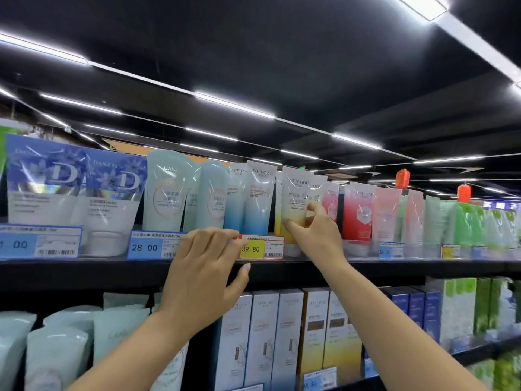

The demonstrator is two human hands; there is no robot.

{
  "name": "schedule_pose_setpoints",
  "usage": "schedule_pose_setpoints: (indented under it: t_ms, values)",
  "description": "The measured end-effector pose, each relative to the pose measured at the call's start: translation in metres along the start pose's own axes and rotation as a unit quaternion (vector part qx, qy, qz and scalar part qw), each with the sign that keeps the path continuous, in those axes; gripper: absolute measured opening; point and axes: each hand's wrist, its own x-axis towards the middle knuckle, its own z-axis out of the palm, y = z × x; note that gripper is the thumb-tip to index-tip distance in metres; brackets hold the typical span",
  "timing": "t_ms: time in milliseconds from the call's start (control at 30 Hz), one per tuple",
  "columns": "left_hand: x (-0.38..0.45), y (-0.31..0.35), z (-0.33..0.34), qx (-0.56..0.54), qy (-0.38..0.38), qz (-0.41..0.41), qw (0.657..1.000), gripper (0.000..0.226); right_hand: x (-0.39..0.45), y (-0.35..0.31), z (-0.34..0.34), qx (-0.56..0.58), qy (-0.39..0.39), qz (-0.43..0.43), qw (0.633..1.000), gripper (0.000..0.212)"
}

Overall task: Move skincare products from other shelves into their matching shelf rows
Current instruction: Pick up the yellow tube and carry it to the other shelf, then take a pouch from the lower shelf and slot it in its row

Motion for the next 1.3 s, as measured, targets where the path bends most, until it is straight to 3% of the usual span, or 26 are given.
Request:
schedule_pose_setpoints:
  t_ms: [200,500,700,1000,1300]
  values:
    - [0.002,0.001,-0.01,-0.026,-0.016,-0.002,1.0,0.046,-0.013,0.001,-0.011,-0.001,-0.007,-0.021,1.0,0.053]
    - [-0.024,0.018,-0.047,-0.012,-0.034,0.006,0.999,0.051,-0.096,0.001,-0.029,-0.053,-0.044,-0.291,0.954,0.042]
    - [-0.118,0.041,-0.092,0.041,-0.126,-0.032,0.991,0.046,-0.163,-0.003,-0.002,0.002,-0.131,-0.397,0.908,0.045]
    - [-0.254,0.046,-0.208,0.168,-0.269,-0.146,0.937,0.046,-0.272,-0.066,0.07,0.125,-0.224,-0.498,0.829,0.041]
    - [-0.404,0.022,-0.349,0.209,-0.302,-0.275,0.889,0.044,-0.417,-0.166,0.132,0.211,-0.297,-0.556,0.747,0.036]
